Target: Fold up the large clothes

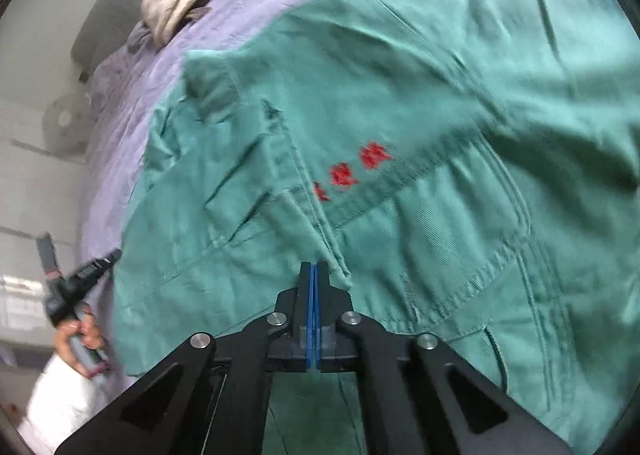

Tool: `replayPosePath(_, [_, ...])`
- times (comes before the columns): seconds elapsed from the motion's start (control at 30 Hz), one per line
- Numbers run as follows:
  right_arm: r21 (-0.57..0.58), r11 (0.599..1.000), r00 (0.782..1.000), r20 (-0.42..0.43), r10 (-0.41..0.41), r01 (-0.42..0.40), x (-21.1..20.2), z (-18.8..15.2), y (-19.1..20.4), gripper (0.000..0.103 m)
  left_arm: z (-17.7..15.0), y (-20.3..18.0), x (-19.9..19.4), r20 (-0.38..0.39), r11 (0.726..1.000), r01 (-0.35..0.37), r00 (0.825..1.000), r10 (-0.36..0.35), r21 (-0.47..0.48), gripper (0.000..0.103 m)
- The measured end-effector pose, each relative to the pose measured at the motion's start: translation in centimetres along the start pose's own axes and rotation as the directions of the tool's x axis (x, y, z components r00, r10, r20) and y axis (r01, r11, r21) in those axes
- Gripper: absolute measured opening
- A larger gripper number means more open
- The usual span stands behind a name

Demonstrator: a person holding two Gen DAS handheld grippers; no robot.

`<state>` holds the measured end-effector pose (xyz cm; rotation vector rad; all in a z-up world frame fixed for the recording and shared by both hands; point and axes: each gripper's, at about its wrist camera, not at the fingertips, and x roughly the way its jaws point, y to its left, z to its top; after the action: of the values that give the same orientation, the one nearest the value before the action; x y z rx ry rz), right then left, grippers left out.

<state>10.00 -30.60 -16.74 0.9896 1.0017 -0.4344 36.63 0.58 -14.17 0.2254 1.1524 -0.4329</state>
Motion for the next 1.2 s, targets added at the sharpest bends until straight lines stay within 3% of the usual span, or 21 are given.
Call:
replayPosePath(0.13, [-0.058, 0.998, 1.0, 0.004, -0.023, 0.023, -0.1, -0.2, 0.7, 0.0, 0.5, 1.6, -1.2, 0.012, 0.988, -0.115, 0.993, 0.117, -0.1, 0.011])
replayPosePath(0.27, [-0.053, 0.999, 1.0, -0.012, -0.007, 0.006, -1.1, -0.5, 0.1, 0.0, -0.7, 2.4, -4.7, 0.019, 0.994, -0.089, 0.996, 0.091, -0.064, 0.011])
replayPosePath(0.43, [-0.061, 0.997, 0.999, -0.002, 0.041, -0.041, -3.6, -1.4, -0.6, 0.004, -5.7, 0.3, -9.3, 0.013, 0.998, 0.025, 1.0, -0.026, 0.06, 0.011])
replayPosePath(0.53, [-0.064, 0.996, 0.998, -0.005, 0.055, -0.055, -4.3, -1.7, -0.6, 0.004, -8.6, -1.5, -8.9, -0.031, 0.993, 0.058, 0.998, -0.055, 0.1, 0.011])
replayPosePath(0.63, [-0.074, 0.995, 0.998, -0.016, 0.063, -0.064, -4.6, -1.9, -0.7, 0.004, -11.8, -2.1, -6.9, -0.086, 0.995, 0.01, 0.996, -0.001, 0.103, 0.011])
replayPosePath(0.7, [-0.07, 0.995, 0.997, -0.029, 0.064, -0.066, -4.7, -2.1, -1.1, 0.004, -13.2, -1.5, -6.3, -0.073, 0.996, -0.006, 0.997, 0.013, 0.087, 0.011])
replayPosePath(0.93, [-0.029, 0.997, 0.996, -0.042, 0.074, -0.075, -6.8, -3.1, -4.0, 0.004, -14.2, -2.6, -9.3, -0.076, 0.99, -0.087, 0.993, 0.096, 0.107, 0.011])
replayPosePath(1.03, [-0.004, 0.996, 0.995, -0.045, 0.084, -0.084, -7.7, -3.6, -5.1, 0.004, -14.5, -4.3, -10.7, -0.076, 0.993, -0.053, 0.995, 0.061, 0.108, 0.011])
replayPosePath(1.07, [0.003, 0.996, 0.995, -0.045, 0.088, -0.088, -8.1, -3.8, -5.5, 0.004, -14.8, -4.7, -11.1, -0.084, 0.994, -0.036, 0.995, 0.044, 0.104, 0.015])
replayPosePath(1.1, [0.01, 0.996, 0.995, -0.045, 0.094, -0.094, -8.4, -3.9, -5.8, 0.004, -14.9, -5.5, -11.3, -0.091, 0.994, -0.025, 0.995, 0.034, 0.104, 0.031])
replayPosePath(1.13, [0.017, 0.995, 0.994, -0.044, 0.101, -0.1, -8.8, -4.0, -6.1, 0.004, -15.1, -6.4, -11.6, -0.095, 0.994, -0.016, 0.995, 0.026, 0.108, 0.086])
replayPosePath(1.17, [0.021, 0.994, 0.994, -0.043, 0.104, -0.103, -9.0, -4.1, -6.3, 0.004, -15.0, -7.0, -11.8, -0.087, 0.994, -0.022, 0.996, 0.032, 0.11, 0.101])
replayPosePath(1.2, [0.026, 0.994, 0.993, -0.042, 0.107, -0.106, -9.2, -4.2, -6.5, 0.004, -15.6, -7.5, -12.9, -0.06, 0.993, -0.032, 0.997, 0.039, 0.117, 0.102])
